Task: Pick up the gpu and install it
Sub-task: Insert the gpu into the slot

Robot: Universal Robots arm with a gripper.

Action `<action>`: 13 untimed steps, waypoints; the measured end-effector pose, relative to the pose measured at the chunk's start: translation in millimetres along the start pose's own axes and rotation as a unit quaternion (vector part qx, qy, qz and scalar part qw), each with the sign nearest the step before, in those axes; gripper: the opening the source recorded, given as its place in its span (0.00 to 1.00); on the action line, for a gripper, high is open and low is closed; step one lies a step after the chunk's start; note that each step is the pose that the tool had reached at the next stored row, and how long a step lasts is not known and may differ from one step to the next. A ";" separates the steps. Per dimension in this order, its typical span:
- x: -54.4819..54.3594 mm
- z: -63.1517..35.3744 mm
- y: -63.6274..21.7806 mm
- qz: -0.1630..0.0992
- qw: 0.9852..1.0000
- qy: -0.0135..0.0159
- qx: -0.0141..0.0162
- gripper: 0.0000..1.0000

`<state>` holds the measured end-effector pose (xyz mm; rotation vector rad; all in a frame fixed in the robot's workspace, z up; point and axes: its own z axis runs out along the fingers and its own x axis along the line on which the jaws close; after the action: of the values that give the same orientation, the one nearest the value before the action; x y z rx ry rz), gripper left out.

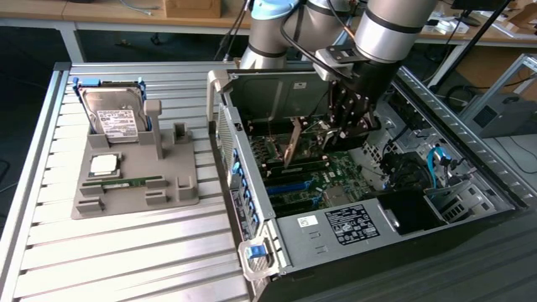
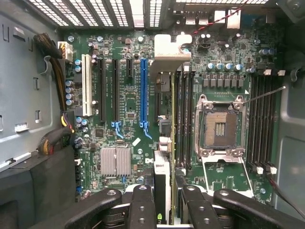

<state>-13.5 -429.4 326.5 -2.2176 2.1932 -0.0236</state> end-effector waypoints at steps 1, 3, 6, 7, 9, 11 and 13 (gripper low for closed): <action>0.6 0.4 0.0 0.000 1.000 0.000 0.000 0.27; 1.7 1.2 0.0 0.000 1.000 0.000 0.000 0.27; 2.7 1.9 0.1 0.000 1.000 0.000 0.000 0.27; 3.0 2.1 0.1 0.000 1.000 0.000 0.000 0.27; 3.7 2.7 0.1 0.000 1.000 0.000 0.000 0.27; 4.3 3.1 0.1 0.000 1.000 0.000 0.000 0.27; 5.5 4.4 0.3 0.000 1.000 0.000 0.000 0.27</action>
<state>-13.6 -434.8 322.1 -2.2177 2.1932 -0.0237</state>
